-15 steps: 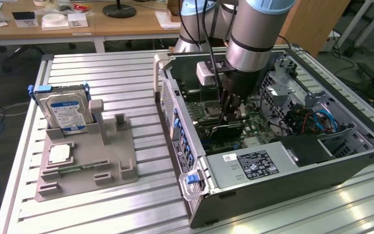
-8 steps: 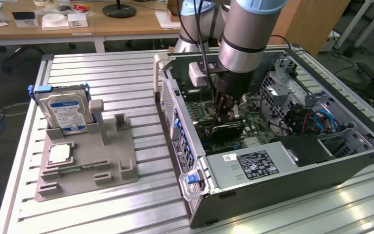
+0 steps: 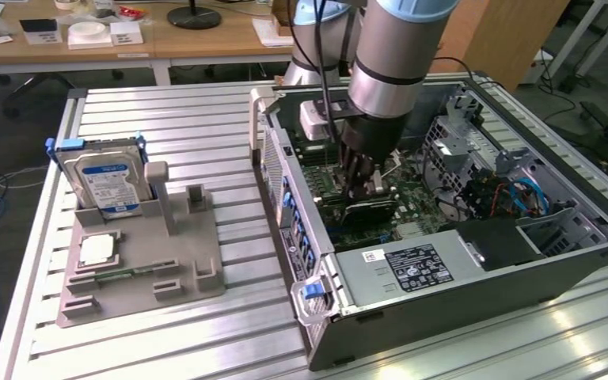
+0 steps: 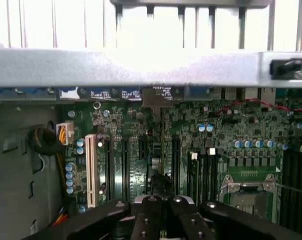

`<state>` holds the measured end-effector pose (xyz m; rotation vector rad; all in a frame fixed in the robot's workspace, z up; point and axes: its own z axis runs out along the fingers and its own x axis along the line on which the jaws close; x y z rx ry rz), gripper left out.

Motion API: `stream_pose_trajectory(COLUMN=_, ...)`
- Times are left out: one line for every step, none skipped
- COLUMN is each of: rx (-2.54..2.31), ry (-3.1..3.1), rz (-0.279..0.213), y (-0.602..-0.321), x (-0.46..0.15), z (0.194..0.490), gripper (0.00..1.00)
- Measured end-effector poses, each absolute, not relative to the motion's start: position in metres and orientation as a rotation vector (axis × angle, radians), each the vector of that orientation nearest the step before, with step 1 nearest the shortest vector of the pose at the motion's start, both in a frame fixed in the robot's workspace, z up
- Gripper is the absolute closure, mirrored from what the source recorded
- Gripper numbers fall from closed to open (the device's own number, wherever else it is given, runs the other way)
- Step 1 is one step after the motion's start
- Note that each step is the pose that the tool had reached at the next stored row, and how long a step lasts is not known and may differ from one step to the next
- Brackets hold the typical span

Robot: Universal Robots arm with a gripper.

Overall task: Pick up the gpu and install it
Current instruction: 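Press down on the gpu until it lock into place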

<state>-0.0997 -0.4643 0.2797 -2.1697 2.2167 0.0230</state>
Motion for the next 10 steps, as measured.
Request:
stream_pose_trajectory(rx=-2.17, ry=2.217, rz=0.024, y=-0.464, x=-0.1, z=0.284, gripper=0.89)
stream_pose_trajectory(rx=-2.17, ry=2.217, rz=0.025, y=-0.464, x=-0.1, z=0.289, gripper=0.89)
stream_pose_trajectory(rx=-2.171, ry=2.217, rz=0.025, y=-0.464, x=-0.1, z=0.293, gripper=0.89)
stream_pose_trajectory(rx=-2.171, ry=2.218, rz=0.025, y=-0.464, x=-0.1, z=0.297, gripper=0.89)
stream_pose_trajectory(rx=-2.171, ry=2.218, rz=0.025, y=-0.464, x=-0.1, z=0.298, gripper=0.89)
stream_pose_trajectory(rx=-2.171, ry=2.217, rz=0.025, y=-0.464, x=-0.101, z=0.298, gripper=0.89)
stream_pose_trajectory(rx=-2.171, ry=2.217, rz=0.025, y=-0.464, x=-0.103, z=0.298, gripper=0.89)
stream_pose_trajectory(rx=-2.171, ry=2.218, rz=0.025, y=-0.464, x=-0.105, z=0.298, gripper=0.89)
stream_pose_trajectory(rx=-2.171, ry=2.218, rz=0.025, y=-0.464, x=-0.108, z=0.298, gripper=0.89)
stream_pose_trajectory(rx=-2.171, ry=2.218, rz=0.025, y=-0.464, x=-0.112, z=0.298, gripper=0.89)
